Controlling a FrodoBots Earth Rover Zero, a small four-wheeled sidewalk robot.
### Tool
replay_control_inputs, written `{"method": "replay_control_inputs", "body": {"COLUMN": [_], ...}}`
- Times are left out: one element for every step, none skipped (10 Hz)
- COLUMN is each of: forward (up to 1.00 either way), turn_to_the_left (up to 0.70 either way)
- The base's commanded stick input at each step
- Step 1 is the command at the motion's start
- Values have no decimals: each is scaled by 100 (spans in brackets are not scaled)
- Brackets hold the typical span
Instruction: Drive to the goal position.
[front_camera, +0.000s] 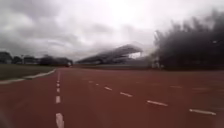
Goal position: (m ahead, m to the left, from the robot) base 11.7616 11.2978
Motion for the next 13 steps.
{"method": "replay_control_inputs", "body": {"forward": [70,70,70,70,70,70,70,70,70,70,70,70,70], "turn_to_the_left": [35,35,0,0,0,0,0,0,0,0,0,0,0]}}
